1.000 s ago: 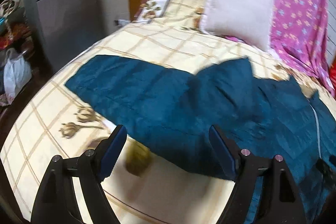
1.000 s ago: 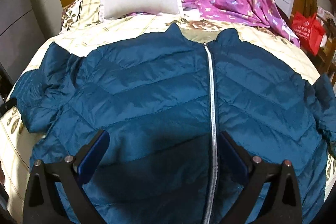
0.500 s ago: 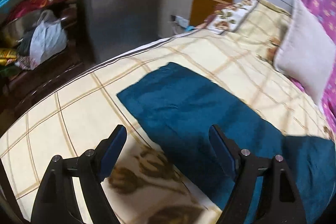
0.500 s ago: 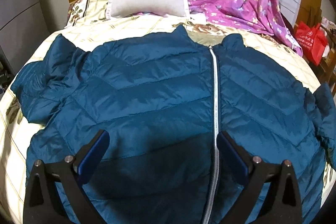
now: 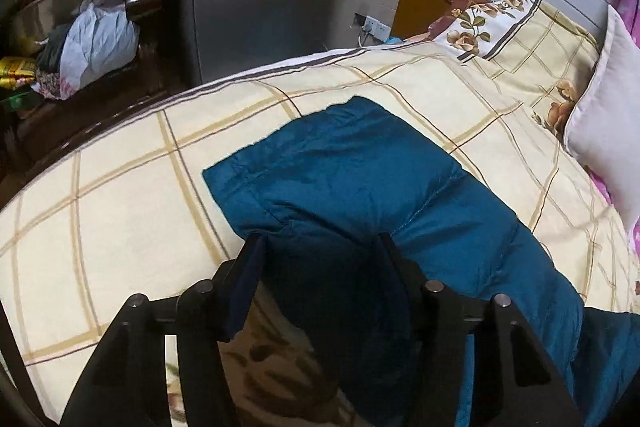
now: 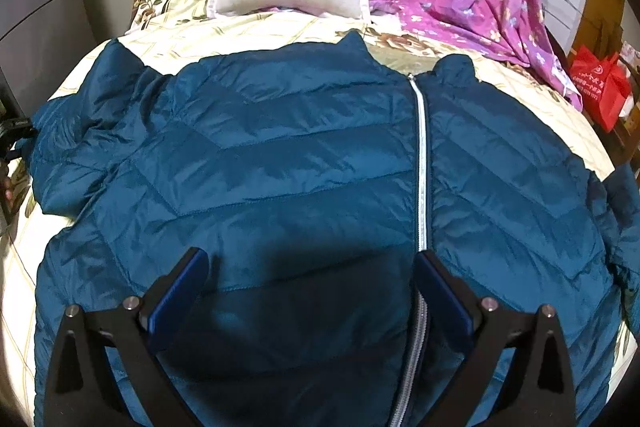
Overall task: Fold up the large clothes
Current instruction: 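Grasp the jacket side and sleeve nearest the left tool, lift it, then fold the held side over the jacket body toward the zipper, release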
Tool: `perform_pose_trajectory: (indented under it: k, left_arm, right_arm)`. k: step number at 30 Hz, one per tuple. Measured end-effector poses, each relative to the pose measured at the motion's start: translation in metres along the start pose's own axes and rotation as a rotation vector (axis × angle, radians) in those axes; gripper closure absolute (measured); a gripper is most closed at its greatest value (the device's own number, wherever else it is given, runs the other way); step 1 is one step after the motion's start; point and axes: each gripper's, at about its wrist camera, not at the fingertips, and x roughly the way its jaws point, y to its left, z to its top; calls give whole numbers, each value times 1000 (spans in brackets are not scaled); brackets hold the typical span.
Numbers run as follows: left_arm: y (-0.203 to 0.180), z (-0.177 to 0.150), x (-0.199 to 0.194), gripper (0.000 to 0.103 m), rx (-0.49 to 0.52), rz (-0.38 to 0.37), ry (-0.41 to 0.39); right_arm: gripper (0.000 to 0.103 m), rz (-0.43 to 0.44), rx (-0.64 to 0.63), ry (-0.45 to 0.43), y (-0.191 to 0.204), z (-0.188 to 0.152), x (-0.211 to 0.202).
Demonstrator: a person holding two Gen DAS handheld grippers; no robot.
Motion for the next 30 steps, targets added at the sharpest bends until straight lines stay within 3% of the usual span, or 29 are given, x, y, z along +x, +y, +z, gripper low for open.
perform_pose_trajectory:
  k: [3, 5, 8, 11, 19, 30]
  left_arm:
    - [-1, 2, 3, 94, 7, -36, -2]
    - [0, 5, 4, 103, 12, -88, 22]
    - [8, 9, -1, 103, -38, -174, 47]
    - [13, 10, -25, 103, -60, -247, 10]
    - [-13, -3, -125, 103, 104, -379, -123]
    - [-91, -62, -250, 103, 330, -548, -179]
  right_arm:
    - [0, 2, 2, 1, 0, 0, 0]
    - [0, 4, 6, 1, 0, -1, -1]
    - [0, 3, 6, -1, 0, -2, -2]
    - [0, 0, 8, 0, -2, -3, -4]
    - [0, -9, 37, -19, -16, -7, -20]
    - [0, -32, 80, -30, -49, -22, -52]
